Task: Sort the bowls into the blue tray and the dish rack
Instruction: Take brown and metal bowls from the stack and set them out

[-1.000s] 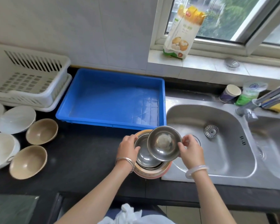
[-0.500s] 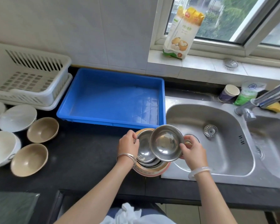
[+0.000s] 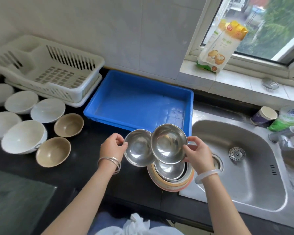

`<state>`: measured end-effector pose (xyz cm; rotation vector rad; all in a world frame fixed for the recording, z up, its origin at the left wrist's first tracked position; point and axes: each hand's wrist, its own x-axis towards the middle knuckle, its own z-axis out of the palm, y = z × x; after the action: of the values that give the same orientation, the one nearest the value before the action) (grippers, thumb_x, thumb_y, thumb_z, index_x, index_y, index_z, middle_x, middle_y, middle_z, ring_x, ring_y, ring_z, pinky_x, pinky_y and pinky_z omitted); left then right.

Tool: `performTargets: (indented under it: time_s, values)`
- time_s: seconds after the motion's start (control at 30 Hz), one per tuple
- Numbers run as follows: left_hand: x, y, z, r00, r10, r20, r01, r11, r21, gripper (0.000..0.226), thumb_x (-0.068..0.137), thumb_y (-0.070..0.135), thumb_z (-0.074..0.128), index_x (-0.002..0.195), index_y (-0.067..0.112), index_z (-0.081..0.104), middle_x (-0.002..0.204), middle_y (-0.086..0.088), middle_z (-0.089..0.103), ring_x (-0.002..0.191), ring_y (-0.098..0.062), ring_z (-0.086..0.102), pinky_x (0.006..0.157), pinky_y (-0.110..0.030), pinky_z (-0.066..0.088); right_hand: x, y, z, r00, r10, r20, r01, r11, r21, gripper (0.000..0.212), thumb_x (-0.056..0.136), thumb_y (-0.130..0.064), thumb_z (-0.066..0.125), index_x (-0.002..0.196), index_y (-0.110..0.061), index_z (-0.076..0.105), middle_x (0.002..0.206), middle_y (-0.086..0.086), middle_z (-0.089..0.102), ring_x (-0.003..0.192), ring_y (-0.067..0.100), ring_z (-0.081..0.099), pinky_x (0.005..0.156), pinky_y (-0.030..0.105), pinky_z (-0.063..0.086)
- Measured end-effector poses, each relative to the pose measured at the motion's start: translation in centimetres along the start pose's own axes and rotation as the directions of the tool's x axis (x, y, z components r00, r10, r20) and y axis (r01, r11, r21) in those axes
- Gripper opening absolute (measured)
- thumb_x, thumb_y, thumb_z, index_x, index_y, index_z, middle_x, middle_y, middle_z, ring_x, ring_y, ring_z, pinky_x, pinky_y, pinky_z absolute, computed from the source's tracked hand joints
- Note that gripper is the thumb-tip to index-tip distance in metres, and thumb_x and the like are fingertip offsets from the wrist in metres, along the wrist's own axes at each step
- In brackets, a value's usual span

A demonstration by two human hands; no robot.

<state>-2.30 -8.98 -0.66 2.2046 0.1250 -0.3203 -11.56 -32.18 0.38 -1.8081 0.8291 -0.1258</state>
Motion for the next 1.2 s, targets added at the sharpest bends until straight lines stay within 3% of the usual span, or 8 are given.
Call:
performTargets:
  time_s: [0.1,0.2,0.33,0.53,0.77,0.87,1.03,1.2]
  values:
    - [0.2,-2.4,-2.1,0.994,-0.096,-0.054,0.094,0.995,-0.035,0.020,0.082,0.014,0.064,0.069,0.024,0.052,0.073,0.004,0.063,0.067,-0.015,0.062,0.057,-0.023,0.048,0.7,-1.0,3.0,0.997,0.000,0.082,0.000,1.000,-0.003,0.017,0.085,-0.008,0.059,0.084,-0.025,0.060,0.071,0.000,0.070,0.059,0.018,0.067,0.059,0.034,0.060]
    - [0.1,-5.0,-3.9,0.973,-0.208,-0.103,0.199,0.976,-0.088,0.019,0.080,0.013,0.066,0.069,0.023,0.053,0.073,0.000,0.064,0.071,-0.020,0.064,0.068,-0.037,0.057,1.1,-2.0,6.5,0.980,0.021,0.197,-0.024,1.000,0.014,0.020,0.086,-0.005,0.056,0.081,-0.025,0.058,0.072,0.004,0.069,0.056,0.015,0.066,0.050,0.025,0.056]
    - [-0.4,-8.6,-6.1,0.924,-0.346,-0.160,0.318,0.931,-0.181,0.019,0.078,0.011,0.067,0.069,0.020,0.054,0.073,-0.004,0.066,0.074,-0.026,0.065,0.075,-0.045,0.057,1.4,-2.5,11.5,0.947,0.074,0.311,-0.078,0.997,0.001,0.015,0.084,-0.002,0.053,0.087,-0.017,0.057,0.091,0.018,0.068,0.071,0.027,0.068,0.050,0.027,0.055]
    - [-0.7,-12.7,-8.3,0.864,-0.452,-0.222,0.407,0.887,-0.219,0.014,0.079,0.012,0.067,0.073,0.016,0.056,0.078,-0.008,0.066,0.075,-0.028,0.064,0.075,-0.045,0.057,1.7,-3.2,18.1,0.915,0.179,0.361,-0.184,0.983,-0.020,0.016,0.086,-0.001,0.055,0.098,-0.011,0.055,0.100,0.012,0.061,0.067,0.016,0.063,0.039,0.017,0.048]
    - [-0.3,-14.8,-8.8,0.856,-0.463,-0.228,0.422,0.882,-0.209,0.012,0.080,0.012,0.064,0.074,0.015,0.054,0.075,-0.006,0.064,0.072,-0.027,0.061,0.069,-0.037,0.051,2.2,-3.6,23.7,0.915,0.200,0.351,-0.183,0.980,-0.082,0.015,0.089,-0.005,0.053,0.099,-0.016,0.054,0.087,-0.003,0.056,0.071,0.013,0.062,0.050,0.021,0.055]
    - [0.0,-15.4,-8.9,0.848,-0.483,-0.221,0.441,0.872,-0.213,0.012,0.080,0.010,0.063,0.075,0.016,0.054,0.073,-0.005,0.063,0.070,-0.025,0.058,0.067,-0.035,0.048,2.6,-3.5,25.2,0.909,0.237,0.343,-0.216,0.971,-0.099,0.016,0.089,-0.006,0.054,0.101,-0.017,0.053,0.088,-0.001,0.056,0.072,0.014,0.063,0.059,0.027,0.058]
    - [0.6,-16.0,-9.1,0.844,-0.490,-0.216,0.452,0.868,-0.206,0.013,0.080,0.010,0.062,0.073,0.015,0.053,0.067,-0.004,0.060,0.067,-0.023,0.055,0.066,-0.033,0.046,3.1,-3.4,26.7,0.902,0.269,0.337,-0.242,0.963,-0.120,0.017,0.090,-0.008,0.056,0.105,-0.016,0.055,0.098,0.005,0.058,0.076,0.014,0.061,0.051,0.022,0.056]
    - [0.9,-16.6,-8.9,0.830,-0.508,-0.229,0.466,0.859,-0.213,0.008,0.081,0.012,0.062,0.079,0.014,0.055,0.073,-0.001,0.061,0.073,-0.024,0.058,0.068,-0.032,0.047,3.3,-3.3,27.5,0.892,0.299,0.338,-0.286,0.954,-0.090,0.015,0.090,-0.010,0.057,0.102,-0.017,0.055,0.105,0.008,0.060,0.089,0.021,0.063,0.053,0.024,0.057]
